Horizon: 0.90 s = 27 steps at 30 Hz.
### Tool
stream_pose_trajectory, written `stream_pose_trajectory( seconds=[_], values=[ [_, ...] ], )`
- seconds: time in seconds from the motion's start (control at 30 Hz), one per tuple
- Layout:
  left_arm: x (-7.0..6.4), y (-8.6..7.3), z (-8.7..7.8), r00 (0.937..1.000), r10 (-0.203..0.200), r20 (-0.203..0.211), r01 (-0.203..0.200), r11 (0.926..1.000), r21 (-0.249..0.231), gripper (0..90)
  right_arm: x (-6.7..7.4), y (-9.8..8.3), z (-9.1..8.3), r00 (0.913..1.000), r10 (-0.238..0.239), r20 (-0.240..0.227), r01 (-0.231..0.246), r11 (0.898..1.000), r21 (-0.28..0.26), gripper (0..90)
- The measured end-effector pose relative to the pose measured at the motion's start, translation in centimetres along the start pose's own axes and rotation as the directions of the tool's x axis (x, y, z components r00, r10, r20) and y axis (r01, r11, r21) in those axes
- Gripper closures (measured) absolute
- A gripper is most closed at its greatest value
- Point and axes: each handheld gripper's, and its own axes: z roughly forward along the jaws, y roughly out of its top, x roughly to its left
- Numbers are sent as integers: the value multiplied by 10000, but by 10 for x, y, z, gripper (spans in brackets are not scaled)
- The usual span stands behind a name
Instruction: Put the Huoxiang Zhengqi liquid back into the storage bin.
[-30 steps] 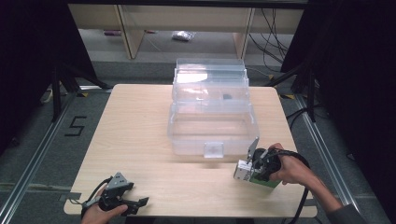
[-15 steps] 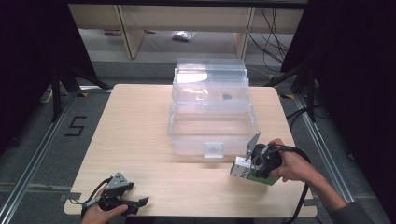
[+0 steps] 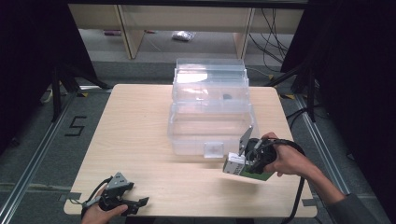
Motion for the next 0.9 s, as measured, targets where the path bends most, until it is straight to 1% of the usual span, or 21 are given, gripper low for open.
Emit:
stream_pose_trajectory(
  seconds=[0.03,0.07,0.13,0.17,0.23,0.3,0.33,0.37,0.4,0.43,0.47,0.5,0.53,0.57,0.6,0.63,0.7,0.73,0.83,0.87,0.9],
  values=[
    [0,0,0,10000,-45,46,45,10000,-27,148,-1,2,-1,10000,-34,-40,34,10000,36,642],
    [1,0,0,10000,-31,39,31,10000,60,148,0,5,-3,9998,193,-103,-192,9998,104,642],
    [0,0,0,10000,-24,51,23,10000,57,148,-2,10,-6,9999,-162,-33,162,9999,-10,642],
    [1,0,-1,9998,187,67,-188,9997,158,148,0,12,-8,9999,116,-8,-116,9999,48,642],
    [1,0,-1,9997,215,99,-217,9996,191,148,-1,18,-11,9997,-244,-14,244,9997,-8,642],
    [0,0,0,10000,69,32,-70,9999,105,148,-1,23,-15,9996,-293,-18,293,9995,-142,642],
    [1,0,-1,9999,139,102,-140,9998,118,148,-1,24,-16,9997,-252,9,252,9996,-139,642],
    [1,0,-1,9998,155,97,-156,9998,148,148,-2,27,-17,9989,-460,-56,459,9988,-188,642],
    [1,0,-1,9998,155,97,-157,9997,174,148,-1,28,-19,9992,-394,19,394,9991,-161,642],
    [1,0,-1,9999,148,70,-149,9997,204,148,-3,31,-20,9966,-823,21,823,9963,-232,642],
    [1,0,-1,9999,140,87,-142,9997,180,148,-1,32,-21,9988,-485,0,485,9986,-193,642],
    [1,0,-1,9999,140,87,-142,9997,180,148,-1,32,-21,9988,-485,0,485,9986,-193,642],
    [0,0,0,9999,94,42,-95,9999,96,148,-2,35,-25,9983,-577,0,577,9982,-182,642],
    [1,0,-1,9997,221,75,-222,9996,188,148,-4,37,-25,9951,-989,22,990,9947,-266,642],
    [1,0,0,9999,128,62,-129,9998,131,148,-2,37,-27,9983,-576,56,576,9982,-152,642],
    [1,0,0,9999,129,58,-130,9998,125,148,-4,39,-27,9959,-907,60,908,9956,-242,642],
    [1,0,0,9999,139,71,-140,9998,117,148,-4,41,-29,9965,-835,52,836,9963,-221,642],
    [1,0,0,9998,156,85,-157,9998,117,148,-5,42,-31,9948,-1016,26,1016,9945,-256,643],
    [1,0,-1,9999,129,42,-130,9999,103,148,-2,46,-37,9972,-742,44,743,9970,-222,643],
    [1,0,0,9999,150,63,-151,9998,118,148,-5,48,-39,9932,-1165,59,1166,9924,-392,644],
    [1,0,0,9999,118,69,-118,9999,45,148,-5,50,-43,9931,-1169,51,1170,9926,-322,644]
  ],
)
